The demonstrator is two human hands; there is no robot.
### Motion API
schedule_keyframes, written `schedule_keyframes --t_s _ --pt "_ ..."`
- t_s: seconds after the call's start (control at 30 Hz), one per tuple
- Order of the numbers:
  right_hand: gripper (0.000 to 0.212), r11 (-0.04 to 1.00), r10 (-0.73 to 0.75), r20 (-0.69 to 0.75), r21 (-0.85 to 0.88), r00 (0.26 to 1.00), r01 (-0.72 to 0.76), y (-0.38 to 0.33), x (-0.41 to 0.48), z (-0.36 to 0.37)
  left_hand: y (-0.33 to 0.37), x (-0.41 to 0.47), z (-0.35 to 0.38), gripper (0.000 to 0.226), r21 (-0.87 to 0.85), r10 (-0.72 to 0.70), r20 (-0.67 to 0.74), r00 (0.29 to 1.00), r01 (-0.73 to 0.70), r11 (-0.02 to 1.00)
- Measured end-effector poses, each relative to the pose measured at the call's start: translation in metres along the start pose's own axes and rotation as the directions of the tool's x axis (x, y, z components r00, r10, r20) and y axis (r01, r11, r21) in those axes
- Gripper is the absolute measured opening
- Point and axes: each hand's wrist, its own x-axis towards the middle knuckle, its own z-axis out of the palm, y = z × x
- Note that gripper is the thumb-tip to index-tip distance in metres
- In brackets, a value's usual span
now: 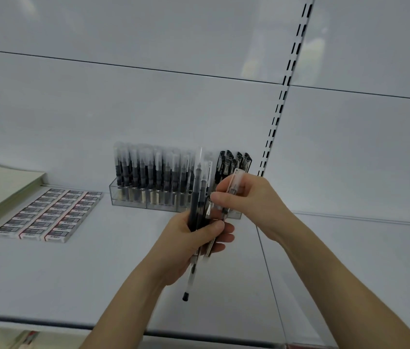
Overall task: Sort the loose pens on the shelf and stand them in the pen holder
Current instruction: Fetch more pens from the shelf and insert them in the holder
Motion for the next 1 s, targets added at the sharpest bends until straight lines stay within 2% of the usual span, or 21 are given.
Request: schedule_keyframes --t_s 0.13,0.27,0.33,0.47,0.57,0.63,0.77,1.0 --pt "0.009 0.999 -0.012 -0.007 -0.053 1.000 0.011 0.003 0.003 0.000 -0.001 0.001 -0.001 0.013 0.000 0.034 -0.067 0.997 -0.034 0.999" --pt "0.028 0.999 0.027 0.074 -0.024 0.997 -0.025 0.002 0.011 -0.007 -0.004 0.000 -0.007 0.012 -0.011 0.042 -0.121 0.992 -0.044 0.999" --pt "0.026 1.000 0.000 0.066 0.013 0.998 -0.001 0.000 0.016 -0.006 -0.005 0.000 -0.013 0.011 -0.027 0.039 -0.174 0.984 -0.045 0.999" --pt "0.010 0.991 -0.102 -0.201 0.066 0.974 0.117 -0.006 0.034 -0.009 -0.005 -0.004 -0.030 0.016 0.012 0.046 -0.327 0.944 -0.045 0.999" --pt "0.026 0.973 -0.224 -0.309 -0.124 0.924 0.194 -0.004 0.056 -0.009 -0.002 -0.011 -0.040 0.019 0.059 0.078 -0.420 0.904 -0.059 0.996" --pt "0.032 0.935 -0.319 -0.288 -0.252 0.903 0.250 0.000 0.068 -0.002 0.000 -0.013 -0.044 0.017 0.086 0.110 -0.470 0.876 -0.079 0.993" --pt "0.033 0.865 -0.430 -0.187 -0.367 0.883 0.343 0.007 0.083 0.015 0.001 -0.016 -0.048 0.012 0.129 0.150 -0.509 0.848 -0.097 0.987" --pt "0.033 0.807 -0.467 -0.061 -0.437 0.882 0.397 0.010 0.096 0.029 -0.007 -0.030 -0.055 0.021 0.127 0.175 -0.524 0.834 -0.127 0.984"
